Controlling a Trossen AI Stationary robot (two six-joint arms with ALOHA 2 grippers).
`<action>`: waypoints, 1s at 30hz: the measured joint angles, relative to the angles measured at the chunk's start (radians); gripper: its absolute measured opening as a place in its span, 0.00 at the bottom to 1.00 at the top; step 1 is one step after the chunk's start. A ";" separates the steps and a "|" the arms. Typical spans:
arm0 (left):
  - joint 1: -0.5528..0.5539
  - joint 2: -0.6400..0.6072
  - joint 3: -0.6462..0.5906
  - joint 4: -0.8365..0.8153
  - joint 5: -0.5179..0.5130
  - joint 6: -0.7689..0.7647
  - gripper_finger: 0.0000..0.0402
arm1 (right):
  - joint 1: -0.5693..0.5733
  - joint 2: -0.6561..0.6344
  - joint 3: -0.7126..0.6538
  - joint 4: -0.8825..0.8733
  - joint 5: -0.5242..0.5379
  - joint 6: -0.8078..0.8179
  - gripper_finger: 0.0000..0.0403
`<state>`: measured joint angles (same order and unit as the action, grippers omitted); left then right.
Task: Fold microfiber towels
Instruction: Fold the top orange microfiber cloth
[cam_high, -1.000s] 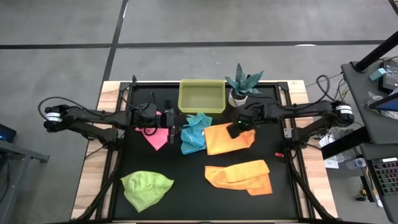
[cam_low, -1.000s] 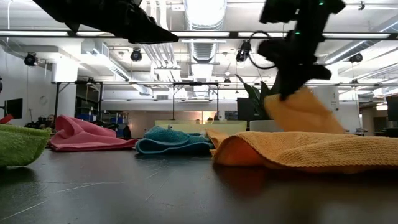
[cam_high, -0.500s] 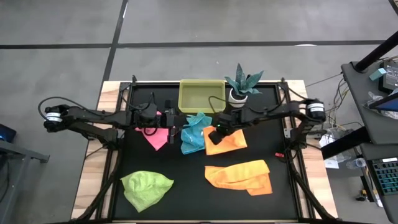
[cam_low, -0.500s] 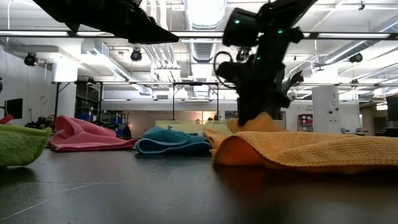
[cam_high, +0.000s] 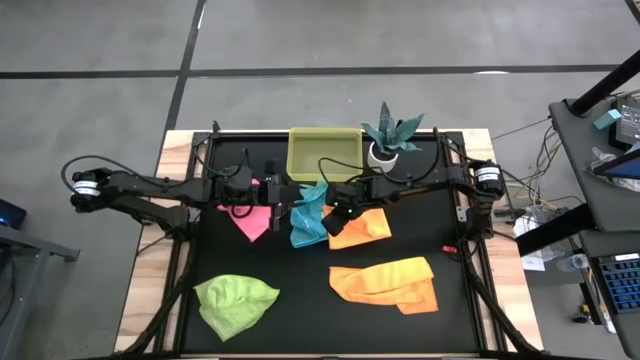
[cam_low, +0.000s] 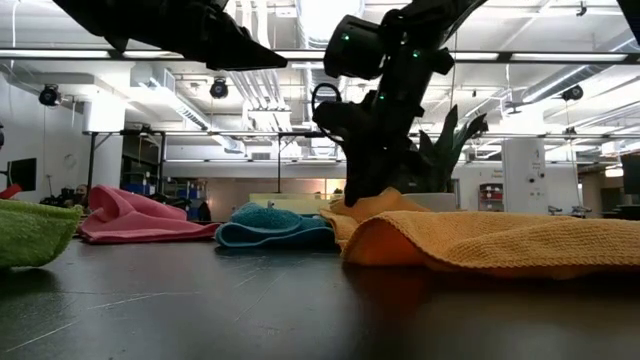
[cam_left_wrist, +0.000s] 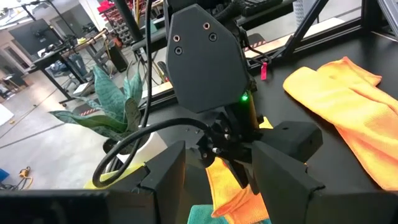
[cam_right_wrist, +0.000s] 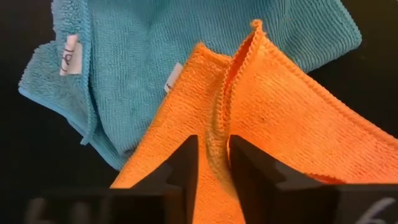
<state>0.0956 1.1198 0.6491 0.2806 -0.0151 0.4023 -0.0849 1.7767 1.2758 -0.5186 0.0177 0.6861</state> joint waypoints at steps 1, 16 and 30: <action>0.000 0.000 0.000 0.000 0.000 0.000 0.43 | 0.000 0.000 0.000 0.000 0.000 0.000 0.25; 0.000 0.000 -0.001 -0.001 0.000 0.003 0.43 | 0.034 -0.110 0.007 -0.079 -0.034 -0.101 0.50; 0.000 0.000 -0.001 -0.001 0.000 0.004 0.43 | 0.023 -0.237 -0.154 -0.136 0.141 -0.142 0.50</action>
<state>0.0959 1.1198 0.6479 0.2794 -0.0151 0.4065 -0.0617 1.5399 1.1219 -0.6548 0.1589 0.5443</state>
